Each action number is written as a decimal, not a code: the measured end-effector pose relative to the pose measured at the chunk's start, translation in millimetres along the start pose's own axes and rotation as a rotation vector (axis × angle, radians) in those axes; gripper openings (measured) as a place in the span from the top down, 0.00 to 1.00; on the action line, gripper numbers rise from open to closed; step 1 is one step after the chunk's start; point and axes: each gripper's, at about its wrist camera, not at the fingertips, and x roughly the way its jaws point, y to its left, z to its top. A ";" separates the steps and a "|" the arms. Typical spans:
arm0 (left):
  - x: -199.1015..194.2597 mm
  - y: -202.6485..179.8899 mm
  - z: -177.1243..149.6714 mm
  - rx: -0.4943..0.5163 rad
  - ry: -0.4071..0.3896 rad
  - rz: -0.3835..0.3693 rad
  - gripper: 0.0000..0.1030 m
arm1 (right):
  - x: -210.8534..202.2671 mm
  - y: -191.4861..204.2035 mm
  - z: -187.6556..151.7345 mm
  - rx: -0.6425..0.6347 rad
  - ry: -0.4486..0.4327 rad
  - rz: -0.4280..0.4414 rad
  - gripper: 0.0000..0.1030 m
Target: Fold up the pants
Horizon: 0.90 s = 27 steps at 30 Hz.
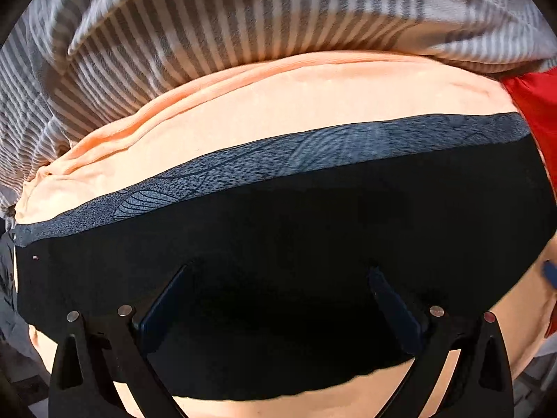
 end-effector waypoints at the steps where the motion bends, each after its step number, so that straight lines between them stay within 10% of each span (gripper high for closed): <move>1: -1.7 -3.8 -1.7 0.013 -0.007 0.002 0.01 | 8.9 -3.5 -1.1 0.011 0.009 0.012 0.43; 21: -3.7 -34.4 1.7 0.031 -0.056 0.065 0.01 | 68.3 2.0 29.7 0.067 -0.049 0.252 0.42; 23: -13.3 -32.2 12.6 -0.004 -0.095 0.040 0.01 | 69.7 3.0 32.4 0.082 -0.024 0.243 0.49; 25: -13.6 -31.1 28.0 -0.018 -0.110 0.008 0.06 | 71.8 -1.2 34.1 0.110 0.010 0.233 0.87; 27: -5.2 -34.5 41.4 -0.021 -0.092 0.007 0.34 | 72.8 -4.6 33.9 0.137 0.024 0.252 0.87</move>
